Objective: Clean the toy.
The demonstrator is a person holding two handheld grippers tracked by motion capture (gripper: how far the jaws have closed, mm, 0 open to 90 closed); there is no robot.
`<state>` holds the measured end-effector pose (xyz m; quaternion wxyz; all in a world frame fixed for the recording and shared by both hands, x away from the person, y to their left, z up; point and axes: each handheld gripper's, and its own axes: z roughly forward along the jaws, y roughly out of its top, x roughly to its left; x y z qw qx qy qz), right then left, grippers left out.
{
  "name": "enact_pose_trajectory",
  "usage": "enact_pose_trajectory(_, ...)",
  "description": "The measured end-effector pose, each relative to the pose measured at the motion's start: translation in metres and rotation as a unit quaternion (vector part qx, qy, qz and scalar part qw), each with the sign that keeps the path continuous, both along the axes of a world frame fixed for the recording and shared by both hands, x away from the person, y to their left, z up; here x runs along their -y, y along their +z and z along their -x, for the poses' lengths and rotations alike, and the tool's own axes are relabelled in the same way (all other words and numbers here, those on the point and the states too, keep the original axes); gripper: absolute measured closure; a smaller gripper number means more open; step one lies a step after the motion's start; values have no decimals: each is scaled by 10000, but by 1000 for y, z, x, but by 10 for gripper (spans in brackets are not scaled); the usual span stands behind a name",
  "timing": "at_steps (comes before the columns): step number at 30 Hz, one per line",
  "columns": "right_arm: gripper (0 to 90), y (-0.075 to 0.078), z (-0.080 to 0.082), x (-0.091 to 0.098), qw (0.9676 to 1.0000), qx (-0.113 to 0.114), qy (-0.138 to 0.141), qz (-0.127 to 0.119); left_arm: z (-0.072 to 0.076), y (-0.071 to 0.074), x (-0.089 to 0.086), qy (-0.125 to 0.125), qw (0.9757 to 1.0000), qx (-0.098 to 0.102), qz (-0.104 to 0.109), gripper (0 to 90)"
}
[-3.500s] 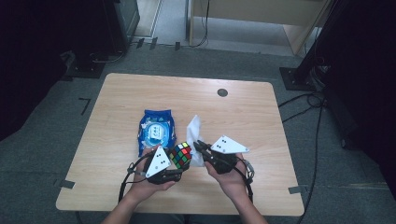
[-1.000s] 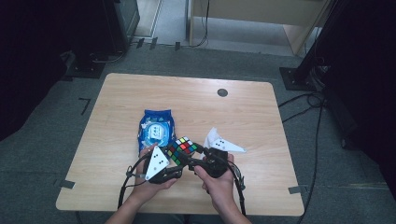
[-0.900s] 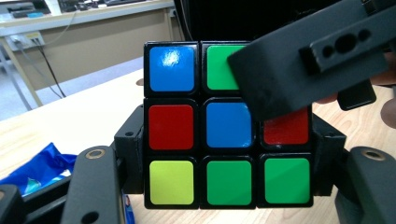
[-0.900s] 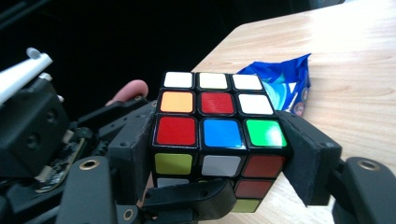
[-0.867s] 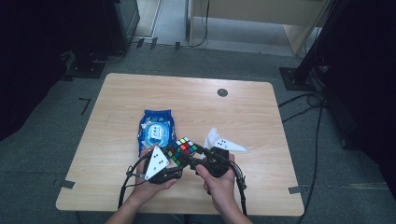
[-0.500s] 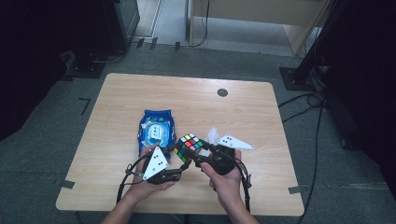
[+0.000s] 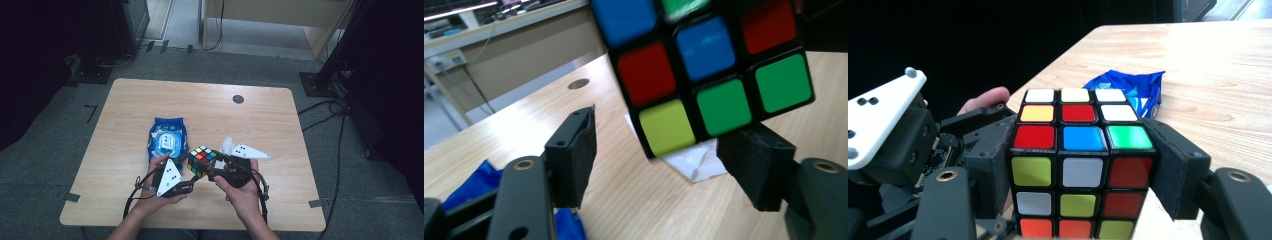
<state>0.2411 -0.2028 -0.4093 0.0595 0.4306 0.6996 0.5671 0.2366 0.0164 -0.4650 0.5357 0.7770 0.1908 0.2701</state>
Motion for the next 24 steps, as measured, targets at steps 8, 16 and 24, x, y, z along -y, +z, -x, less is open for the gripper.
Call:
enact_pose_trajectory(8,342,-4,-1,-4,9998,-105,56,155,3,0,6,93,9998,138,-126,195)
enact_pose_trajectory(16,343,-12,-3,-12,9987,-328,151,352,10,6,8,3,9993,379,-20,234)
enact_pose_trajectory(24,344,-12,0,-12,9993,-244,-73,287,6,0,8,59,9995,258,-146,261)
